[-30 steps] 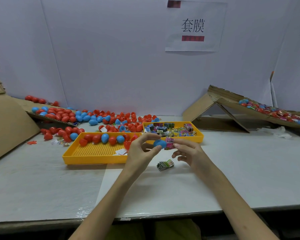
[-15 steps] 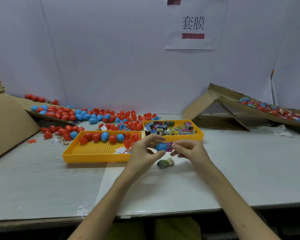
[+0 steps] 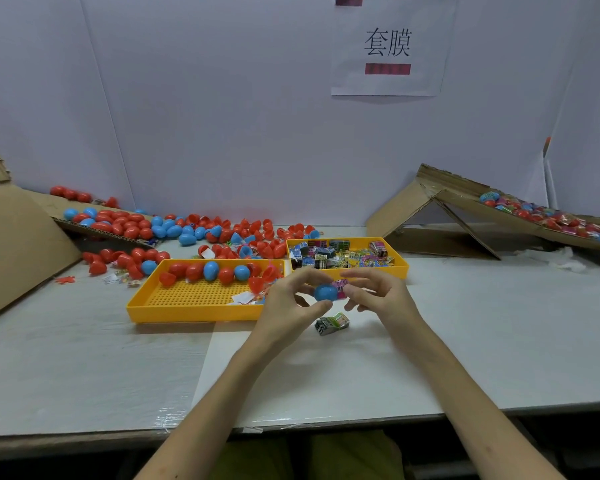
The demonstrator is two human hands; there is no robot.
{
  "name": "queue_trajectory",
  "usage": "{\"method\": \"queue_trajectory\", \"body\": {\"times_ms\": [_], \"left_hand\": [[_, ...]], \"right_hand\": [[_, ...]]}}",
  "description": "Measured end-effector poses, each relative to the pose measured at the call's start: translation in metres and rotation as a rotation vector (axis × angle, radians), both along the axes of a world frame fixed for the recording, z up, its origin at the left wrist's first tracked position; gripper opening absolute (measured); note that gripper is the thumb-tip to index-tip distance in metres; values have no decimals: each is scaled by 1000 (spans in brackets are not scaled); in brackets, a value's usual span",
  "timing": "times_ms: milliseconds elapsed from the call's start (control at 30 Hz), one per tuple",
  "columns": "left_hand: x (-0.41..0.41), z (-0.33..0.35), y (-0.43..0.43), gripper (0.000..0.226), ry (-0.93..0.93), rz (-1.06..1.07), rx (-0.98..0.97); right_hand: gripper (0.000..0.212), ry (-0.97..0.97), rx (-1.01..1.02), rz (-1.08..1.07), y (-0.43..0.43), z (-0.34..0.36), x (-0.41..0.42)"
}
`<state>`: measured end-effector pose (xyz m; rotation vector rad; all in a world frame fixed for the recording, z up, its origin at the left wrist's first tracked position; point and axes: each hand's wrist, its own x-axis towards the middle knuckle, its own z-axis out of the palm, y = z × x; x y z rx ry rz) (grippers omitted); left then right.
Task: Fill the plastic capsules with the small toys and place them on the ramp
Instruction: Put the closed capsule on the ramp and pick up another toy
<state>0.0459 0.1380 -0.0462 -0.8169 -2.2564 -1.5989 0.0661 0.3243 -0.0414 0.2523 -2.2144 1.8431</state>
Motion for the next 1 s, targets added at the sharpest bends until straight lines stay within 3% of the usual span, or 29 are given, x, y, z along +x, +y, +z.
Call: {"method": "queue_trajectory", "body": {"times_ms": [133, 733, 1000], "left_hand": [[0, 0, 0, 37, 1, 4, 4], [-3, -2, 0, 32, 15, 8, 1], [-3, -3, 0, 38, 26, 22, -6]], "right_hand": [[5, 7, 30, 27, 1, -1, 0], [8, 26, 13, 35, 0, 0, 2], [19, 44, 28, 34, 0, 2, 3]]}}
